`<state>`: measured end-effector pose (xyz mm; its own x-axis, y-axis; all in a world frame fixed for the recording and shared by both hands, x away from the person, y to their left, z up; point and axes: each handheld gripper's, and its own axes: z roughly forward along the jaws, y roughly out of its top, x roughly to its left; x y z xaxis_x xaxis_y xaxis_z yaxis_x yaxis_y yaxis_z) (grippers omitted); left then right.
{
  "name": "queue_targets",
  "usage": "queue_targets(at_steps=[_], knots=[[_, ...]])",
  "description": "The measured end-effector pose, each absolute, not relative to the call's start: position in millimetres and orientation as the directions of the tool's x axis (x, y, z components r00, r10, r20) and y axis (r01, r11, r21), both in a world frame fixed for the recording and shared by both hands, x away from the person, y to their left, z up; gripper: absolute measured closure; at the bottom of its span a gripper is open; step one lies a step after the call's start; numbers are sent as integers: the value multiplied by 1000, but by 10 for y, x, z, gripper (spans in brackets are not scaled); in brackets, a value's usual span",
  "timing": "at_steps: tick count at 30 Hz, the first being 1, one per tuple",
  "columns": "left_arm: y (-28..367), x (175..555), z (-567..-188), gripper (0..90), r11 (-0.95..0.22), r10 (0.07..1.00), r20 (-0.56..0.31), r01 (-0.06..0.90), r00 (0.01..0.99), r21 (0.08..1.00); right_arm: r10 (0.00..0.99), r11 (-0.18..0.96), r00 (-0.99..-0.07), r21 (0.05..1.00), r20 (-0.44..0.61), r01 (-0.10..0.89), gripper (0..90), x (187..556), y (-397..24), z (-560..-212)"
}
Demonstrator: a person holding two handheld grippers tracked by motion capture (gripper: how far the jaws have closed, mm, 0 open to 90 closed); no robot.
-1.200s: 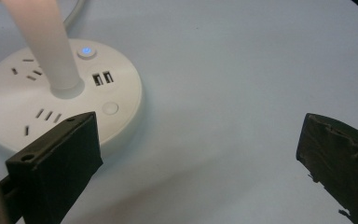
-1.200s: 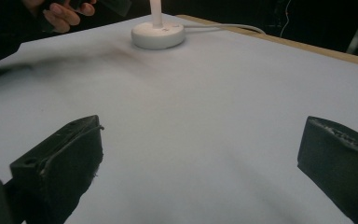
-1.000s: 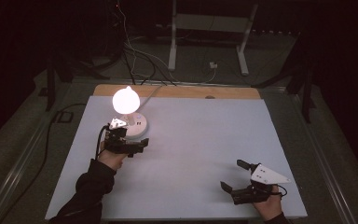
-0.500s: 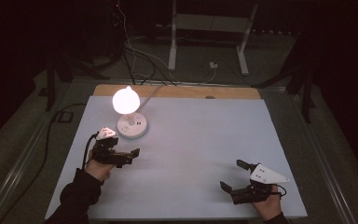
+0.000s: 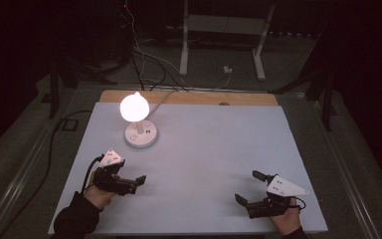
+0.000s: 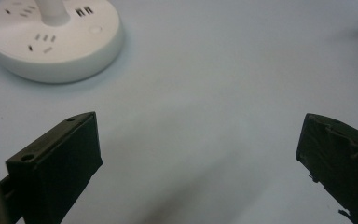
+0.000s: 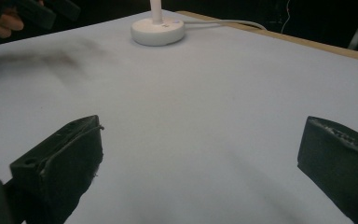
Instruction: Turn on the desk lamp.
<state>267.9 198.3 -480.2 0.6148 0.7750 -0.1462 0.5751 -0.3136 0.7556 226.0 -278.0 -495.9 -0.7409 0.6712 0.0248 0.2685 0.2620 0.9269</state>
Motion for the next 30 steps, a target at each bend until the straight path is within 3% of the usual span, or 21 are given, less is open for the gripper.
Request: queue_targets(at_steps=[17, 23, 30], knots=[[2055, 2372, -5027, 4, -403, 706, -143, 559, 694, 724, 670, 265, -742, 926, 24, 269, 0, 2260, -2783, -4957], [2047, 2348, -5083, 4, -448, 680, -70, 489, 730, 749, 668, 263, -744, 926, 26, 269, 0, 2255, -2786, -4952], [2052, 2376, -5114, 4, -460, 683, -41, 473, 730, 752, 666, 261, -745, 926, 32, 273, 0, 2262, -2785, -4957]])
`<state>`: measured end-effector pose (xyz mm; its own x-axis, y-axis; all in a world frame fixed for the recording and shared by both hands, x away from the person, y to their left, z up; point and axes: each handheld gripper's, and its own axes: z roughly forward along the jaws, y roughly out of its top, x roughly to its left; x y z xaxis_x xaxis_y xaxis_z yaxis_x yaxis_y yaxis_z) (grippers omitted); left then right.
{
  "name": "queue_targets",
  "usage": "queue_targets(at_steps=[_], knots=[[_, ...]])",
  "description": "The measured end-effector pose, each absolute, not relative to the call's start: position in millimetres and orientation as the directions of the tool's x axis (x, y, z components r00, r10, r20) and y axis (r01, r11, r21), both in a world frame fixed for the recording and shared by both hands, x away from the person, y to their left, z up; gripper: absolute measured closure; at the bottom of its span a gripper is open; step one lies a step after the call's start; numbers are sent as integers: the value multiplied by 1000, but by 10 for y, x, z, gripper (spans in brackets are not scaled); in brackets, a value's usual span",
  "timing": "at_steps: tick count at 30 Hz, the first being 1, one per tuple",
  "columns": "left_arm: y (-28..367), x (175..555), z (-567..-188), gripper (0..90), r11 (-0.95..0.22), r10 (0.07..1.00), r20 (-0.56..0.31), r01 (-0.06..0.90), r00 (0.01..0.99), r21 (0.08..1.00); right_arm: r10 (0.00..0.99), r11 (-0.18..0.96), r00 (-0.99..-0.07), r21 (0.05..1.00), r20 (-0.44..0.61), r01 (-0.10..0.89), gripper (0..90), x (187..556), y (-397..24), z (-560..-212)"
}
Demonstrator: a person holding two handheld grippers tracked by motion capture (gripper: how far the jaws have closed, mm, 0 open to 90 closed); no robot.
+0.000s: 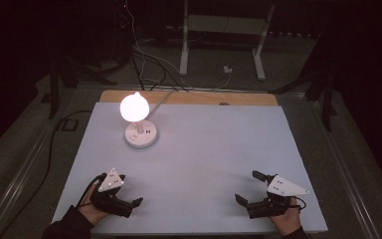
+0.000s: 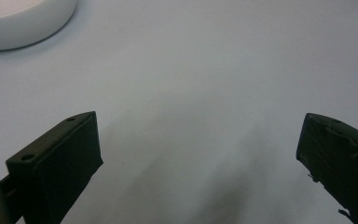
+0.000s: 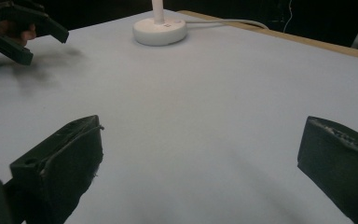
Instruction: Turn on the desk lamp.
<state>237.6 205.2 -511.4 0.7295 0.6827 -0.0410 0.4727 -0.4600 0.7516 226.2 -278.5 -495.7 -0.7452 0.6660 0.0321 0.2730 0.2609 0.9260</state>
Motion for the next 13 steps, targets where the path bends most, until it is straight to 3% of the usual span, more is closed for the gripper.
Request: queue_targets(at_steps=[13], knots=[[2088, 2405, -5117, 4, -430, 675, -84, 482, 733, 763, 664, 263, -747, 924, 34, 276, 0, 2270, -2777, -4968]])
